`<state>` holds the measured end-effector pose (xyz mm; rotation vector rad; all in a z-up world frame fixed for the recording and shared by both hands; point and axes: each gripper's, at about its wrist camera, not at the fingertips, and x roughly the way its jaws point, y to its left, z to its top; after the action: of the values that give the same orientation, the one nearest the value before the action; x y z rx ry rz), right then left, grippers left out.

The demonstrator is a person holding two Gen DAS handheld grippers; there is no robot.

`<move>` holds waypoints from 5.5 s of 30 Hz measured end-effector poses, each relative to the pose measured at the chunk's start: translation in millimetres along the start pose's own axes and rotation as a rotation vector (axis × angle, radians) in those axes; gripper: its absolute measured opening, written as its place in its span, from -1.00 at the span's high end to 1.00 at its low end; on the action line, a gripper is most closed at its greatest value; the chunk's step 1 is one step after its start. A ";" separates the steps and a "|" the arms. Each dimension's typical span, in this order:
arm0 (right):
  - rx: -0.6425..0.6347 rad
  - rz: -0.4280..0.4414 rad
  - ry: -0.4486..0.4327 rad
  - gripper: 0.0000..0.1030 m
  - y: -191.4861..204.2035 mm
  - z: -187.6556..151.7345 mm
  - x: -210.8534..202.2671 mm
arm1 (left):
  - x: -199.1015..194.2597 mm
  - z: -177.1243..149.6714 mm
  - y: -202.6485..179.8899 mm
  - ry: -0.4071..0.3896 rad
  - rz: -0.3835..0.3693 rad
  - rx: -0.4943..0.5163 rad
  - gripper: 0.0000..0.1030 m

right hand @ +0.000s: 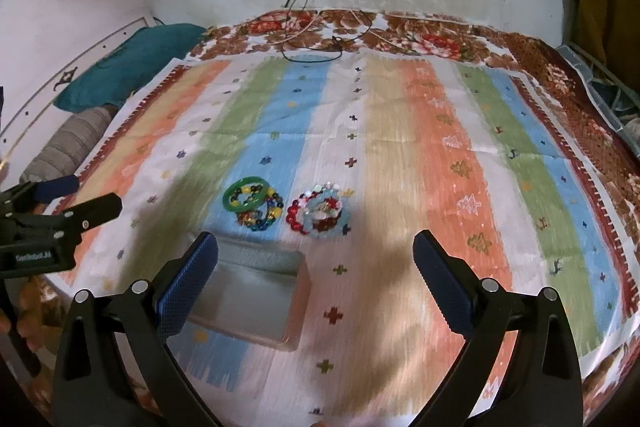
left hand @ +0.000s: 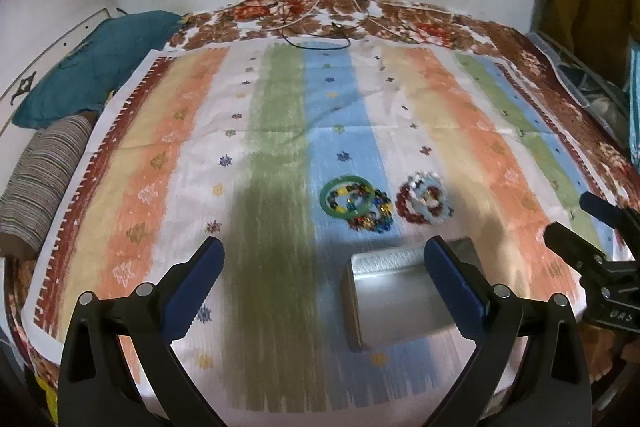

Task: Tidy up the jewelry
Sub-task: 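Close left tool on the green jade bangle while right tool grasps the white bead strand, then carry the green bangle into the silver tin with left tool while right tool carries the white beads there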

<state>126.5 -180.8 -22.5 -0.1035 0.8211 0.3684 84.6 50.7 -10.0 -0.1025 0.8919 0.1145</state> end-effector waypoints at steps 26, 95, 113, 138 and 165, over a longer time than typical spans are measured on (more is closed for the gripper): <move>0.046 -0.016 0.174 -0.92 -18.7 42.3 78.9 | 89.6 41.4 11.2 0.184 -0.005 -0.081 -0.89; 0.098 0.031 0.434 0.75 -29.6 51.7 228.7 | 233.2 37.9 1.1 0.427 0.060 0.052 0.36; 0.127 0.042 0.380 0.82 -38.0 61.6 205.0 | 201.9 54.2 -4.8 0.367 -0.025 0.000 0.86; 0.012 -0.006 0.236 0.82 -14.0 69.3 130.4 | 144.1 64.4 0.9 0.250 -0.058 0.009 0.84; -0.064 0.030 0.083 0.82 26.0 43.7 41.5 | 35.1 30.5 -18.8 0.094 -0.139 0.043 0.84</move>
<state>173.4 -134.8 -21.7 -0.1671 0.8940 0.4207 132.7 38.2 -17.6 -0.1306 0.9772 -0.0389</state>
